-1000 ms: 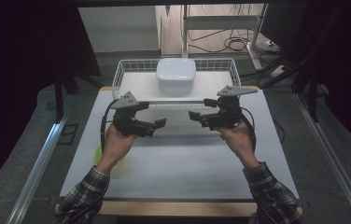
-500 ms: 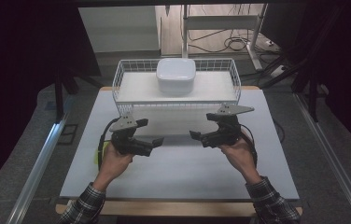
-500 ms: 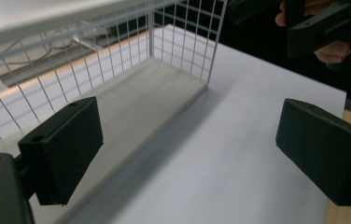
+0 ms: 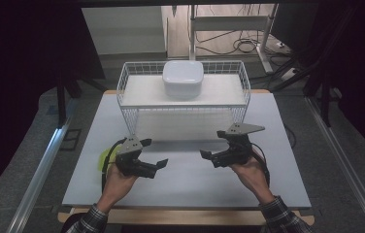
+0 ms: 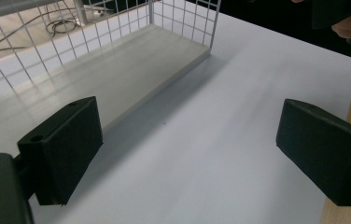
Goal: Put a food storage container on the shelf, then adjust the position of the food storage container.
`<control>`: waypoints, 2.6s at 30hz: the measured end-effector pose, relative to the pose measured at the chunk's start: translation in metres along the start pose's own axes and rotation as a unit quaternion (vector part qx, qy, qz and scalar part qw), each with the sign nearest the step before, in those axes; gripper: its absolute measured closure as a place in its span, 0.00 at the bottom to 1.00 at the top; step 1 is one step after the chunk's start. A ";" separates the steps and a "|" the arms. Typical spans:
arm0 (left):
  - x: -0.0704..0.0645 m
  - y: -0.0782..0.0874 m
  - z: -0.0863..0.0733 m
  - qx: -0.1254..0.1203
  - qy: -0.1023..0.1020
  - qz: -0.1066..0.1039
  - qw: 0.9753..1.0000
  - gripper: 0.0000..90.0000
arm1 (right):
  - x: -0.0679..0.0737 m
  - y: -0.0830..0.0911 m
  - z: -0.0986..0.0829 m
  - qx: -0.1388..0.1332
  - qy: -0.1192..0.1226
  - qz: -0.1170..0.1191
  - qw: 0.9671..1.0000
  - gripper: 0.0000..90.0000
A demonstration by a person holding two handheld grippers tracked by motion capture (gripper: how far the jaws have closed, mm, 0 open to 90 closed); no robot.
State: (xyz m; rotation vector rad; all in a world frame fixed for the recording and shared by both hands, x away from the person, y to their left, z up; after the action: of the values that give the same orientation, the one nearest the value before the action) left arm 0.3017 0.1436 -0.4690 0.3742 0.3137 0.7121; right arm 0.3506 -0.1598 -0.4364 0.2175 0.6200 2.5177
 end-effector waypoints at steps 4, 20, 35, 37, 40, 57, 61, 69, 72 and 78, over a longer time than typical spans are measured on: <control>-0.002 -0.001 -0.011 0.007 0.000 0.004 1.000 0.08 | 0.003 -0.001 -0.011 0.000 -0.002 -0.002 1.000 0.02; -0.022 -0.008 -0.047 0.039 -0.026 0.005 0.999 0.08 | 0.011 0.004 -0.051 0.024 -0.004 -0.026 0.999 0.03; -0.028 -0.018 -0.059 0.064 -0.018 -0.007 0.998 0.04 | 0.017 0.004 -0.080 0.069 -0.005 -0.028 0.997 0.03; -0.027 -0.019 -0.059 0.068 -0.013 -0.007 0.998 0.04 | 0.016 0.004 -0.083 0.075 -0.007 -0.029 0.997 0.03; -0.028 -0.018 -0.057 0.082 -0.011 -0.007 0.997 0.05 | 0.015 0.004 -0.084 0.076 -0.008 -0.030 0.997 0.03; 0.012 0.032 -0.039 0.043 0.016 0.072 0.996 0.63 | 0.016 -0.004 -0.088 0.086 -0.002 -0.020 0.996 0.03; 0.029 0.047 -0.040 0.032 0.026 0.105 0.994 0.85 | 0.017 -0.006 -0.089 0.094 0.000 -0.018 0.995 0.03; 0.062 0.074 -0.049 0.029 0.061 0.161 0.985 1.00 | 0.018 -0.008 -0.090 0.102 0.004 -0.019 0.995 0.04; 0.075 0.086 -0.055 0.029 0.076 0.184 0.980 1.00 | 0.018 -0.008 -0.090 0.104 0.004 -0.019 0.994 0.04; 0.099 0.106 -0.071 0.030 0.110 0.228 0.967 1.00 | 0.018 -0.011 -0.092 0.112 0.006 -0.018 0.994 0.04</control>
State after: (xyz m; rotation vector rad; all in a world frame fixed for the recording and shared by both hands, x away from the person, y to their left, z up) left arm 0.2830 0.3009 -0.5011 0.4309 0.4672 1.2026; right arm 0.3153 -0.1772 -0.5219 0.2686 0.9038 2.4157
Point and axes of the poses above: each handheld gripper's, and its own axes: y roughly backward along the jaws, z roughly out of its top, x roughly to its left, the point moved 2 cm from there along -y, roughly forward along the jaws, and after that the axes turned 5 degrees about y, right-handed, at the moved point
